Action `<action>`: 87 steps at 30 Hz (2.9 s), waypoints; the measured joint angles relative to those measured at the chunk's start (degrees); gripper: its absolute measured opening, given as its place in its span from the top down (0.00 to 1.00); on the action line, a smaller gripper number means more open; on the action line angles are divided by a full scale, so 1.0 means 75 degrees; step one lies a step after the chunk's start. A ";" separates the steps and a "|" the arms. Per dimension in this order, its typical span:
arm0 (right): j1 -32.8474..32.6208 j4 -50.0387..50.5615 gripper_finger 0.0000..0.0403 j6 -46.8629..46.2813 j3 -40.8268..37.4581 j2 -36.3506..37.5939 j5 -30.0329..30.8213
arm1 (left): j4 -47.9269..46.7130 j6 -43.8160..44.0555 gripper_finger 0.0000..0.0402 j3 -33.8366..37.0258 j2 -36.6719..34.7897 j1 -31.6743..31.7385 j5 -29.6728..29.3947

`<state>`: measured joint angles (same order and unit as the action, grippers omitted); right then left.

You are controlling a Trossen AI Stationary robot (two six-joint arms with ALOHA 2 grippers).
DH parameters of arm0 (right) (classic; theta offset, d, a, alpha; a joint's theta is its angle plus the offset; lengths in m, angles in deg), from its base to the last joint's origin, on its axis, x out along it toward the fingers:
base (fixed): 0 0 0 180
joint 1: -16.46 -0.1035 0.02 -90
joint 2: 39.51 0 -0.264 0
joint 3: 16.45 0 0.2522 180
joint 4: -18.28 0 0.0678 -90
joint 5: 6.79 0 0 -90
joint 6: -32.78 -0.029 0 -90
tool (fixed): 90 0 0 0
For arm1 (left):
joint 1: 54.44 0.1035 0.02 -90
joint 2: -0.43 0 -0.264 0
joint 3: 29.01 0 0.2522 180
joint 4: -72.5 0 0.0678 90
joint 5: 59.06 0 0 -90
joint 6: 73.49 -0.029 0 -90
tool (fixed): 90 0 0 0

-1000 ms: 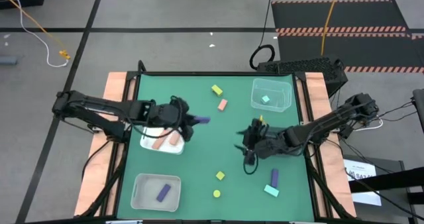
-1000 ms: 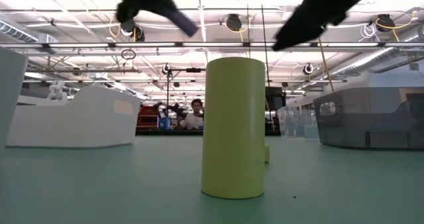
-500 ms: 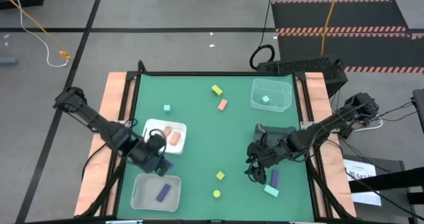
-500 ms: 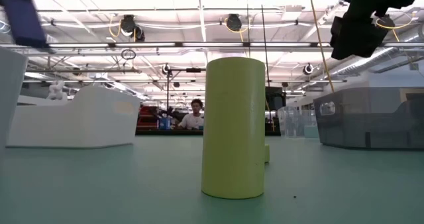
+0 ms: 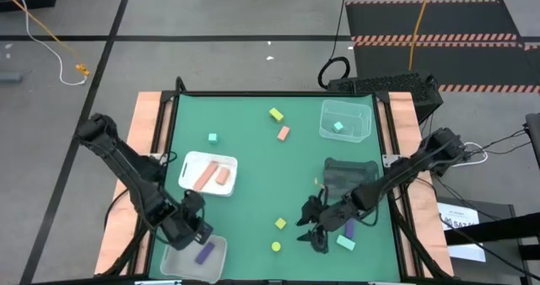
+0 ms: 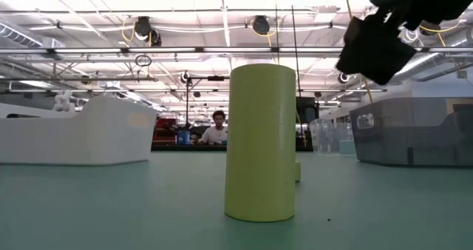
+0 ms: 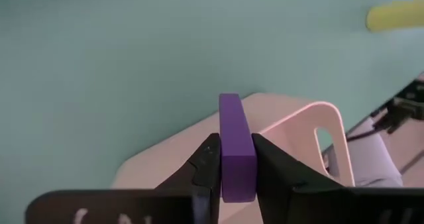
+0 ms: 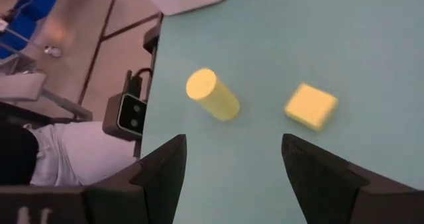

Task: Sort & place blocks by color
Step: Put the top violet block into the gray bin, then put the bottom green block into the black bin

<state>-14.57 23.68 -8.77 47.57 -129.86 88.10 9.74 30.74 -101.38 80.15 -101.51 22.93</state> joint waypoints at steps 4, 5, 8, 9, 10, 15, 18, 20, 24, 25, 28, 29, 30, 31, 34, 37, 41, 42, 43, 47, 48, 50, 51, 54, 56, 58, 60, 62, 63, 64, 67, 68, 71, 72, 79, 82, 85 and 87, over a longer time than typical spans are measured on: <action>0.0000 -0.0735 0.41 0.0236 0.0000 -0.0414 0.0000 | -0.0026 -0.0129 0.81 0.0000 0.0060 -0.0040 -0.0131; 0.0000 -0.0844 0.41 0.0235 0.0000 -0.0474 -0.0006 | -0.0028 -0.0229 0.83 0.0000 0.0068 -0.0040 -0.0175; 0.0000 -0.1017 0.41 0.0258 0.0000 -0.0547 -0.0006 | -0.0111 -0.0559 0.86 0.0000 0.0060 0.0010 -0.0586; 0.0000 -0.1040 0.41 0.0259 0.0000 -0.0544 0.0001 | -0.0158 -0.0653 0.86 0.0000 0.0044 0.0051 -0.0683; 0.0000 -0.1043 0.41 0.0261 0.0000 -0.0544 0.0035 | -0.0233 -0.0755 0.86 0.0000 0.0004 0.0094 -0.0771; 0.0000 -0.1052 0.41 0.0251 0.0000 -0.0544 0.0156 | 0.0351 -0.1145 0.86 0.0000 -0.0325 0.0186 -0.1005; 0.0000 -0.1036 0.41 0.0259 0.0000 -0.0544 0.0149 | 0.1436 -0.1286 0.86 -0.0005 -0.0488 -0.0049 -0.1018; 0.0000 -0.1034 0.41 0.0306 0.0000 -0.0544 0.0151 | 0.2153 -0.1285 0.86 -0.0009 -0.0493 -0.0295 -0.1021; 0.0000 -0.1031 0.41 0.0436 0.0000 -0.0544 0.0148 | 0.2594 -0.0412 0.86 -0.0015 -0.0332 -0.0898 -0.1057; 0.0000 -0.1031 0.41 0.0441 0.0000 -0.0544 0.0149 | 0.2444 -0.0018 0.86 -0.0015 -0.0251 -0.1038 -0.1038; 0.0000 -0.1029 0.41 0.0592 0.0000 -0.0544 0.0148 | 0.1843 0.1019 0.86 -0.0015 0.0030 -0.1374 -0.0808; 0.0000 -0.1028 0.41 0.0642 0.0000 -0.0544 0.0146 | 0.1667 0.1281 0.86 -0.0015 0.0134 -0.1430 -0.0689; 0.0000 -0.1028 0.41 0.0656 0.0000 -0.0544 0.0146 | 0.1504 0.1477 0.86 -0.0015 0.0247 -0.1462 -0.0567; 0.0000 -0.1028 0.41 0.0660 0.0000 -0.0544 0.0146 | 0.1392 0.1615 0.86 -0.0012 0.0355 -0.1468 -0.0458; 0.0000 -0.1028 0.41 0.0660 0.0000 -0.0544 0.0148 | 0.1230 0.1933 0.86 -0.0012 0.0637 -0.1428 -0.0326; 0.0000 -0.1025 0.41 0.0652 0.0000 -0.0544 0.0147 | 0.0978 0.2113 0.86 -0.0012 0.0938 -0.1313 -0.0313; 0.0000 -0.1025 0.41 0.0651 0.0000 -0.0544 0.0157 | 0.0507 0.2136 0.86 -0.0012 0.1201 -0.1088 -0.0315; 0.0000 -0.1025 0.41 0.0640 0.0000 -0.0544 0.0157 | 0.0428 0.2095 0.86 -0.0012 0.1215 -0.1023 -0.0321; 0.0000 -0.1025 0.41 0.0643 0.0000 -0.0544 0.0160 | 0.0300 0.2031 0.86 -0.0012 0.1219 -0.0957 -0.0348; 0.0000 -0.1025 0.41 0.0655 0.0000 -0.0541 0.0167 | -0.0047 0.1703 0.86 -0.0012 0.1219 -0.0631 -0.0601; 0.0000 -0.1025 0.41 0.0658 0.0000 -0.0538 0.0167 | -0.0176 0.1587 0.86 -0.0012 0.1219 -0.0546 -0.0616; 0.0000 -0.1025 0.41 0.0658 0.0000 -0.0538 0.0169 | -0.0252 0.1317 0.86 -0.0012 0.1219 -0.0377 -0.0625; 0.0000 -0.1025 0.41 0.0658 0.0000 -0.0538 0.0169 | -0.0164 0.1140 0.86 -0.0012 0.1219 -0.0310 -0.0601; -0.0005 -0.1025 0.41 0.0660 0.0000 -0.0538 0.0169 | 0.0448 0.0598 0.85 -0.0012 0.1215 -0.0196 -0.0308; -0.0023 -0.1025 0.41 0.0760 0.0000 -0.0538 0.0169 | 0.0941 0.0341 0.79 -0.0012 0.1153 -0.0227 -0.0047; -0.0026 -0.1025 0.41 0.1004 0.0000 -0.0538 0.0166 | 0.1360 0.0123 0.71 -0.0012 0.1088 -0.0244 0.0124; -0.0026 -0.1049 0.41 0.1274 0.0000 -0.0538 0.0172 | 0.1512 0.0027 0.63 -0.0012 0.1002 -0.0242 0.0146; -0.0026 -0.1136 0.40 0.1581 0.0000 -0.0538 0.0175 | 0.1526 -0.0006 0.57 -0.0012 0.0888 -0.0232 0.0136; -0.0026 -0.1171 0.40 0.1746 0.0000 -0.0538 0.0178 | 0.1521 -0.0006 0.55 -0.0012 0.0834 -0.0233 0.0131; -0.0026 -0.1198 0.40 0.1929 0.0000 -0.0538 0.0178 | 0.1488 -0.0006 0.53 -0.0012 0.0775 -0.0236 0.0134; -0.0029 -0.1331 0.39 0.2474 0.0000 -0.0631 0.0394 | 0.1373 -0.0083 0.49 -0.0012 0.0509 -0.0242 0.0146; -0.0029 -0.1402 0.39 0.2632 0.0000 -0.0699 0.0536 | 0.1290 -0.0088 0.48 -0.0012 0.0401 -0.0239 0.0134; -0.0026 -0.1632 0.39 0.3018 -0.0003 -0.0985 0.0608 | 0.1077 -0.0088 0.47 -0.0012 0.0087 -0.0239 -0.0213; -0.0026 -0.1818 0.39 0.3083 -0.0003 -0.1109 0.0609 | 0.1081 -0.0097 0.47 -0.0012 -0.0006 -0.0245 -0.0407; -0.0044 -0.3512 0.39 0.3543 -0.0003 -0.2028 0.0554 | 0.1214 -0.0591 0.47 -0.0012 -0.0353 -0.0285 -0.1331; -0.0051 -0.4008 0.39 0.3551 -0.0003 -0.2291 0.0546 | 0.1214 -0.0750 0.47 -0.0012 -0.0352 -0.0274 -0.1348; -0.0114 -0.4583 0.39 0.3551 0.0000 -0.2515 0.0545 | 0.1219 -0.0907 0.47 -0.0012 -0.0352 -0.0276 -0.1352; -0.0169 -0.4837 0.39 0.3551 0.0000 -0.2658 0.0545 | 0.1216 -0.0972 0.47 -0.0012 -0.0352 -0.0268 -0.1349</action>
<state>-15.83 -12.60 17.87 47.57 -149.79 92.18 18.86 23.44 -101.46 77.51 -103.52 12.81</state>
